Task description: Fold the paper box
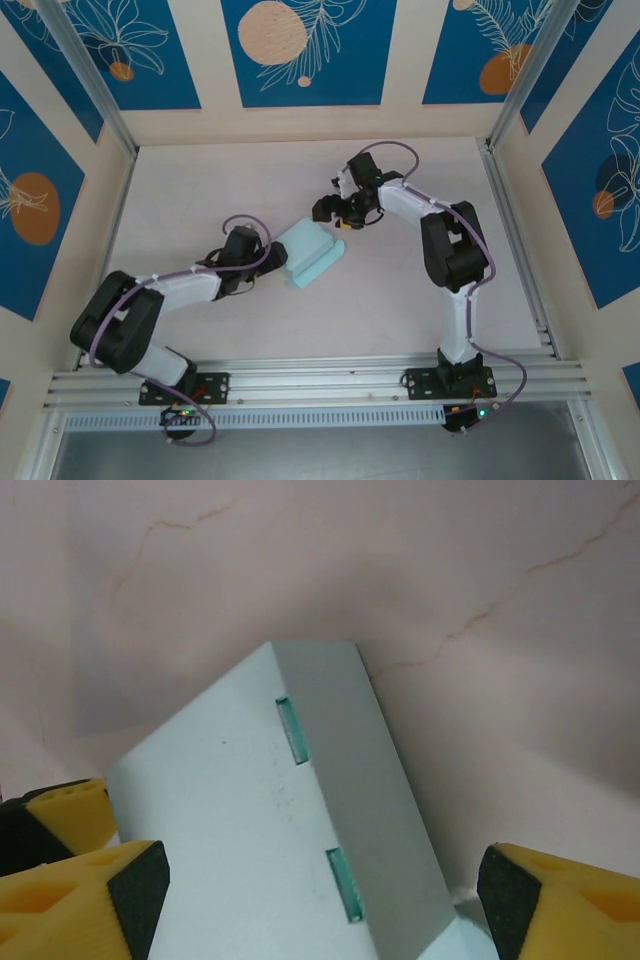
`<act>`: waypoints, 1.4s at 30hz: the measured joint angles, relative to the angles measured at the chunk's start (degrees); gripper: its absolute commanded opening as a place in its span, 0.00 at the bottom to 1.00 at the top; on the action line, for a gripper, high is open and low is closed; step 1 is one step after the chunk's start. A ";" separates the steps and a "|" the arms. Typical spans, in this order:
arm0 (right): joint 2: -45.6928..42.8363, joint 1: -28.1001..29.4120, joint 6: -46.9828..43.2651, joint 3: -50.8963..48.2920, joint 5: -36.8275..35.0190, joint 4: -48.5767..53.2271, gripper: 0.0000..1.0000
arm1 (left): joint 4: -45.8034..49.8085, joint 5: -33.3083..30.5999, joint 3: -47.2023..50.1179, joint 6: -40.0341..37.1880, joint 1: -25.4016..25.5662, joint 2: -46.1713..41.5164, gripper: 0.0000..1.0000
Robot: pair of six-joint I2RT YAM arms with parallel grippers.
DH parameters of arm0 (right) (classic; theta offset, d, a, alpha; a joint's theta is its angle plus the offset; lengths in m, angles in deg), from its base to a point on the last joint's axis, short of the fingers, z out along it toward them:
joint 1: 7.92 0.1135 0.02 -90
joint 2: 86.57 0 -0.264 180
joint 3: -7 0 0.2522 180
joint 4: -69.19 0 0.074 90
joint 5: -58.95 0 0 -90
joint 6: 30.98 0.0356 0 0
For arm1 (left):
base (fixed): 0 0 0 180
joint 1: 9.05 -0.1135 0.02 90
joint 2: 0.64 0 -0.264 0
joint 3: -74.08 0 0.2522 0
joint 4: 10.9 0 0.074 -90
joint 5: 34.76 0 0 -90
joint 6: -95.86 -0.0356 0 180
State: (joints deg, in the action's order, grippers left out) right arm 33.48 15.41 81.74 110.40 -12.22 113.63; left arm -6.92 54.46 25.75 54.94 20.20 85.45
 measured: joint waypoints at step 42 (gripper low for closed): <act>2.27 -0.59 1.42 -4.57 12.09 -4.52 0.72 | -30.01 10.40 6.25 6.69 -9.49 8.41 0.13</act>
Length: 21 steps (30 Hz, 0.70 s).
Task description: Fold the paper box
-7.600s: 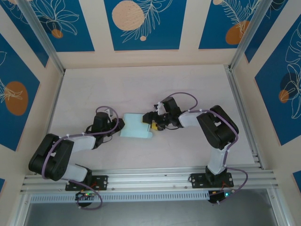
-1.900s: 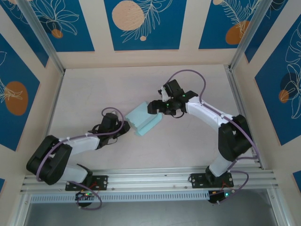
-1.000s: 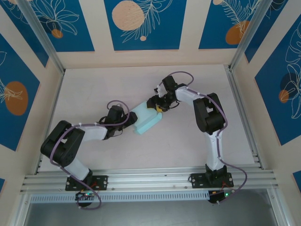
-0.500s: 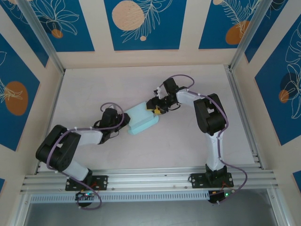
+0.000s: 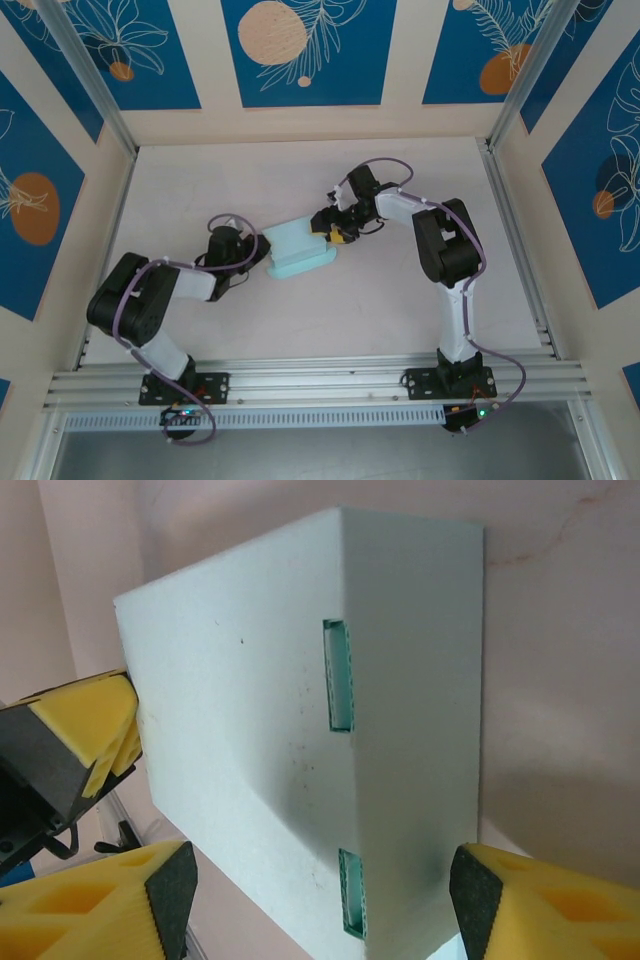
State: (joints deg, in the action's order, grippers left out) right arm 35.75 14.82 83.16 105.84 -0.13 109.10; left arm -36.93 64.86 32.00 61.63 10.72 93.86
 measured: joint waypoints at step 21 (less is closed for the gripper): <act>5.01 2.08 5.90 1.95 11.34 -8.61 0.58 | -2.91 7.98 1.22 0.74 -6.36 0.83 0.11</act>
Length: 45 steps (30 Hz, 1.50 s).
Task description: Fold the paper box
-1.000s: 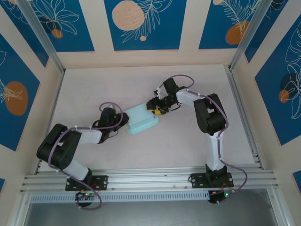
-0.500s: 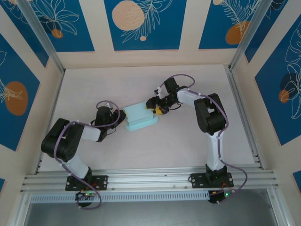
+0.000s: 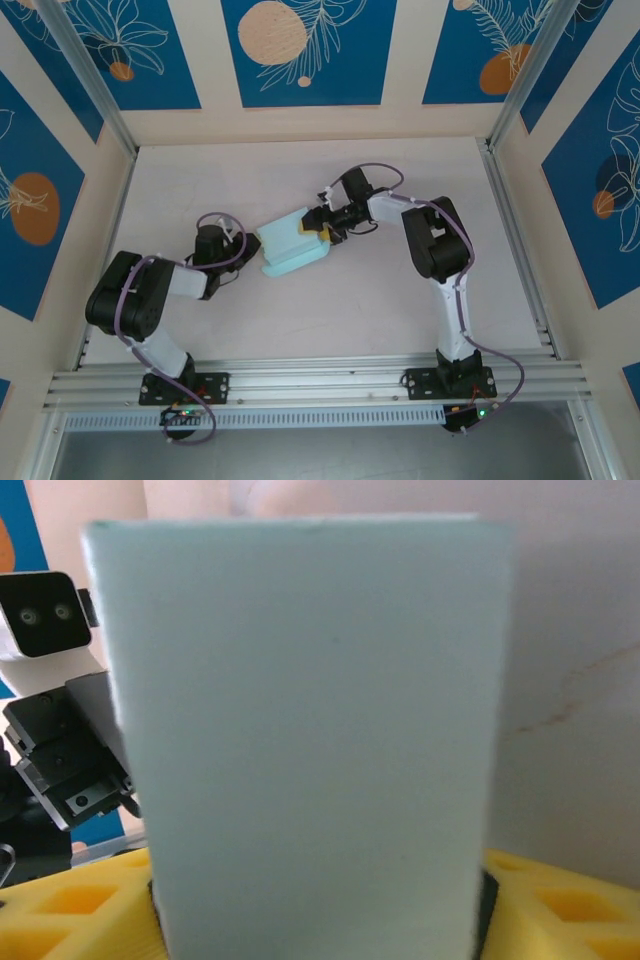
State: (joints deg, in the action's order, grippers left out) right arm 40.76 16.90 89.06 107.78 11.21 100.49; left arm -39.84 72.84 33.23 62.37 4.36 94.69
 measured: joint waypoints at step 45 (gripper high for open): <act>-28.65 21.73 -38.62 20.87 -41.62 56.02 0.26 | 53.40 51.19 -21.14 -87.97 -0.02 -24.81 0.94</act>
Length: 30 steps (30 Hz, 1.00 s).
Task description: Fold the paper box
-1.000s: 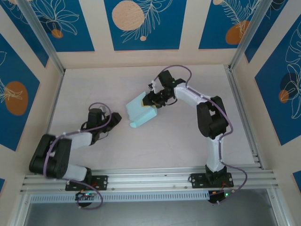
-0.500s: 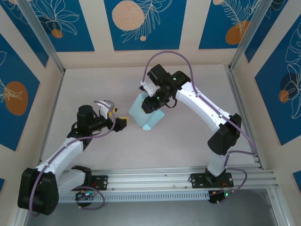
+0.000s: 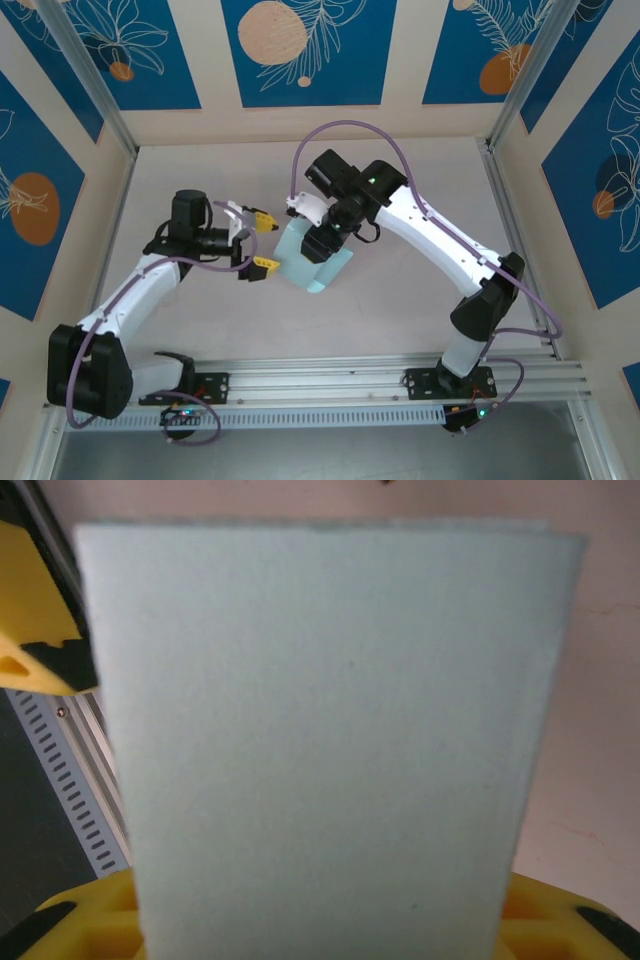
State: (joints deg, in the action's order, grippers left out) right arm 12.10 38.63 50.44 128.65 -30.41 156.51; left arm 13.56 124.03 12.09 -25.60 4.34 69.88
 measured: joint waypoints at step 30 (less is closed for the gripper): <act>-7.52 -6.56 -1.29 -7.43 10.45 -12.50 0.75 | 18.93 5.97 -13.79 -6.01 3.17 11.43 0.31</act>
State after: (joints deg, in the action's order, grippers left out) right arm 4.58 32.07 49.15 121.22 -19.96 144.01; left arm 32.49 130.00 -1.70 -31.61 7.50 81.32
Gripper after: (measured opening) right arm 0.669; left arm 0.422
